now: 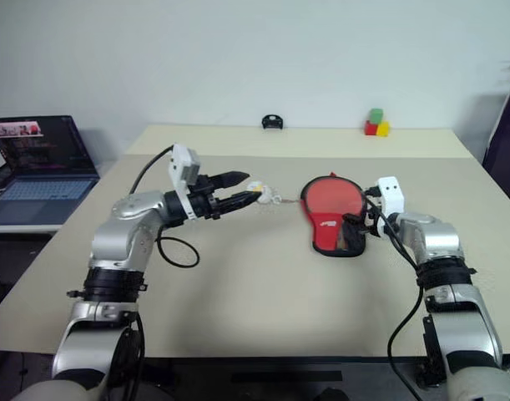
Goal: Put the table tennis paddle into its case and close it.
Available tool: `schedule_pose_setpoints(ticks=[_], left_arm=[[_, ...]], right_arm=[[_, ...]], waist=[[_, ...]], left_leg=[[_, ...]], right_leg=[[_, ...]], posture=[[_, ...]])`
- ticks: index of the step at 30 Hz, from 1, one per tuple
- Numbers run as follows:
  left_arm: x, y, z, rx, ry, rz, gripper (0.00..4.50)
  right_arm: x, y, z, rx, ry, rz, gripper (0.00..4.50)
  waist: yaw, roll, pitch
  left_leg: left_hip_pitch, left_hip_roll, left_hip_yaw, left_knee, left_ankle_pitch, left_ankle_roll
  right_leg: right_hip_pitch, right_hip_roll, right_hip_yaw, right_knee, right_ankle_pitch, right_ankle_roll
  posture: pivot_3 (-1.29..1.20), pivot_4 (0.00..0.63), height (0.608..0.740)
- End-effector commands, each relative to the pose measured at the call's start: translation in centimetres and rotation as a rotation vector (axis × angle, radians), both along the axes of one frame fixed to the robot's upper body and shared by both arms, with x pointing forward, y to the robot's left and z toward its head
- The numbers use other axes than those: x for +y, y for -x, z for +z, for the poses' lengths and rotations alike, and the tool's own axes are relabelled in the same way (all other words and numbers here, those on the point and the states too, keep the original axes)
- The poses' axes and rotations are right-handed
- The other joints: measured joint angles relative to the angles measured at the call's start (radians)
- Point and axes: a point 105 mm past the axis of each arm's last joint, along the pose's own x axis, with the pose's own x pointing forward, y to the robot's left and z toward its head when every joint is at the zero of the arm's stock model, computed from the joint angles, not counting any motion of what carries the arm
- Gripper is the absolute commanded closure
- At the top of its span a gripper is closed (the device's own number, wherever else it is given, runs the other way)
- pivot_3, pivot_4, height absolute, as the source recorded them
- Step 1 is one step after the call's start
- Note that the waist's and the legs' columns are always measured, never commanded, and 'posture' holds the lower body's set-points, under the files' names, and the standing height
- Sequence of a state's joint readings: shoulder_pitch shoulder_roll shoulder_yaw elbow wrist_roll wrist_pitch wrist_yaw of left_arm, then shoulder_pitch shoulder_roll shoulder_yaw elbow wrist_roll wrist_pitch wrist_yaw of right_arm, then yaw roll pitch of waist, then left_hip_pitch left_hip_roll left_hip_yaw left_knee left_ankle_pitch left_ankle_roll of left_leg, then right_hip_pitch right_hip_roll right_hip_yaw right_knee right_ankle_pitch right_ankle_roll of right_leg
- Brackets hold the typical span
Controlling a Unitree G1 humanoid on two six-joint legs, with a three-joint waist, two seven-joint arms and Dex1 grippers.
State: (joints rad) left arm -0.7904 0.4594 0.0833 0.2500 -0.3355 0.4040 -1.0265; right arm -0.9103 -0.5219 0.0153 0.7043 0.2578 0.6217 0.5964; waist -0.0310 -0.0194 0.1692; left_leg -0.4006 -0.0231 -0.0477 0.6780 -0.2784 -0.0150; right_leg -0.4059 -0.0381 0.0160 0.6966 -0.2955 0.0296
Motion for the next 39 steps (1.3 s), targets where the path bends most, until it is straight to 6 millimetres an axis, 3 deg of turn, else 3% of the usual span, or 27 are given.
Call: schedule_pose_setpoints(ticks=[1,6,24,27,35,39], left_arm=[[0.4,0.4,1.9,-0.066,0.006,0.009,1.21],[0.7,0.4,2.1,-0.070,0.004,0.021,1.21],[1.0,0.4,2.2,-0.082,-0.012,0.038,1.21],[1.2,0.5,2.1,-0.080,-0.016,0.043,1.21],[2.2,1.0,0.1,-0.041,-0.091,0.047,1.21],[3.4,2.0,-1.5,0.002,-0.153,0.038,1.21]], right_arm=[[-0.5,-0.9,0.8,-0.042,0.047,-0.005,0.03],[-1.4,-1.4,0.6,-0.048,0.082,-0.025,0.03],[1.2,-1.2,-2.6,0.096,0.075,0.050,0.03],[2.2,-1.2,-2.7,0.108,0.066,0.084,0.59],[4.9,-1.0,-3.0,0.132,0.021,0.151,3.34],[5.6,-0.8,-3.1,0.142,-0.014,0.162,4.48]], waist=[[-0.001,0.000,0.000],[-0.002,0.000,0.000],[-0.023,0.000,0.000],[-0.029,0.000,0.000],[-0.042,0.000,0.000],[-0.051,0.000,0.000]], left_leg=[[0.000,0.000,0.000,0.000,0.000,0.000],[0.000,0.000,0.000,0.000,0.000,0.000],[0.001,0.000,0.001,0.000,0.000,-0.001],[0.001,0.000,0.001,0.000,0.000,-0.001],[0.002,0.001,0.001,0.000,0.000,0.000],[0.003,0.001,0.001,0.000,0.000,0.000]], right_leg=[[0.000,0.000,0.000,0.000,0.000,0.000],[0.000,0.000,0.000,0.000,0.000,0.000],[0.000,0.000,0.001,0.001,0.000,0.000],[0.000,0.000,0.001,0.001,0.000,0.000],[0.000,0.000,0.001,0.002,0.000,0.000],[0.000,0.000,0.001,0.002,0.000,0.000]], posture=[[0.00,0.150,0.740],[0.00,0.150,0.740],[0.00,0.150,0.740],[0.00,0.150,0.740],[0.00,0.150,0.740],[0.00,0.150,0.740]])
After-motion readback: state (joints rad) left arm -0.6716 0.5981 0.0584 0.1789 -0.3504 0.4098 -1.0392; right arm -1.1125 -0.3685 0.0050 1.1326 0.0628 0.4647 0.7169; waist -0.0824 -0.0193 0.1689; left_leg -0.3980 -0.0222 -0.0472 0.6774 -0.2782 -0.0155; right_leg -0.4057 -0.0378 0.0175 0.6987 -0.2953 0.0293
